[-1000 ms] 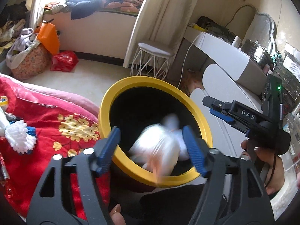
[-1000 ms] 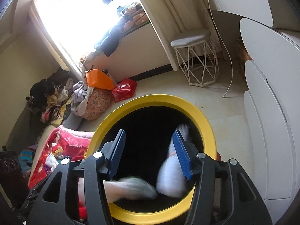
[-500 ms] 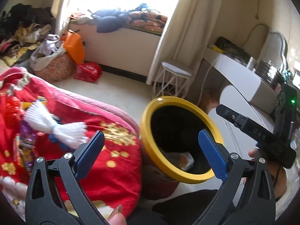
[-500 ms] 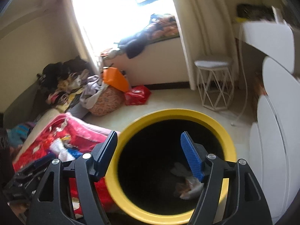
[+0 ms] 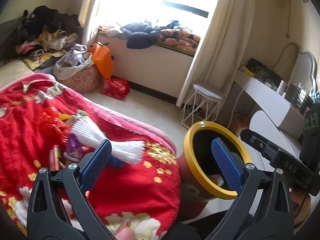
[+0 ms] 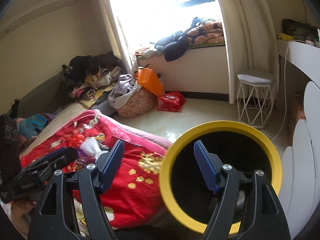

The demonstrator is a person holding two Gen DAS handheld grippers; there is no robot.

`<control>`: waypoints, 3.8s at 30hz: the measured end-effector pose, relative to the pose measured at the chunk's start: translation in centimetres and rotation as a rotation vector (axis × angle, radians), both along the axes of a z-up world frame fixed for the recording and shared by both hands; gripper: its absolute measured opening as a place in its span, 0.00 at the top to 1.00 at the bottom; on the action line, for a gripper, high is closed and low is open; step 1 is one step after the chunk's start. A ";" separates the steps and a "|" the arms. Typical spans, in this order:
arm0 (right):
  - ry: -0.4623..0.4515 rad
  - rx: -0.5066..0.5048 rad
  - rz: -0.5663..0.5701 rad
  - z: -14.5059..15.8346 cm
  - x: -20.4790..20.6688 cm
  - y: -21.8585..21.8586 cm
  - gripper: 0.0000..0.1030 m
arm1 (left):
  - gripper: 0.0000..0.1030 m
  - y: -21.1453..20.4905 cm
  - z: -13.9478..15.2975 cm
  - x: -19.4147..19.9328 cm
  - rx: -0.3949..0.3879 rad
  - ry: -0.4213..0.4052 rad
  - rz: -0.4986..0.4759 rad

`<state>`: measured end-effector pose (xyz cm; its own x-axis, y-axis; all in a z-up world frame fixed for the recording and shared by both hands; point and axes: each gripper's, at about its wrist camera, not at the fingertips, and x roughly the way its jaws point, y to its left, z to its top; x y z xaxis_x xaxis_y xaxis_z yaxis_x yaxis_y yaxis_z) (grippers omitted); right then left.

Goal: Collect trash
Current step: 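Move both open tools back over the trash on the bedspread, then grasp the red crinkled wrapper with the left tool while the right tool grasps a white foam mesh sleeve, then carry both items over the yellow bin and open both tools to drop them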

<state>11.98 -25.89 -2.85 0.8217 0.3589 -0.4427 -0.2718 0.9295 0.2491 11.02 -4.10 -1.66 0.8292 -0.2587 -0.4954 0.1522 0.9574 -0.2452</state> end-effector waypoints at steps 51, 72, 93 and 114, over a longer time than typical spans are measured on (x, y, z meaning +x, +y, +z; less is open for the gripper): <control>0.258 -0.045 0.309 -6.8 8.5 16.5 0.46 | 0.30 20.0 -6.9 8.9 -0.176 0.231 0.343; 0.220 -0.035 0.393 -5.5 2.1 15.0 0.83 | 0.89 17.5 -2.3 2.9 -0.142 0.054 0.302; 0.093 -0.013 0.339 -1.4 -0.5 12.7 0.83 | 0.89 18.7 3.1 -2.7 -0.166 -0.077 0.349; 0.016 0.021 0.195 1.4 -1.6 7.3 0.83 | 0.89 14.6 5.2 -3.8 -0.164 -0.114 0.224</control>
<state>10.38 -18.60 -1.48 0.7291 0.5196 -0.4455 -0.4418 0.8544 0.2734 7.26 10.46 3.57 0.9225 -0.1321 -0.3627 -0.0229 0.9192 -0.3931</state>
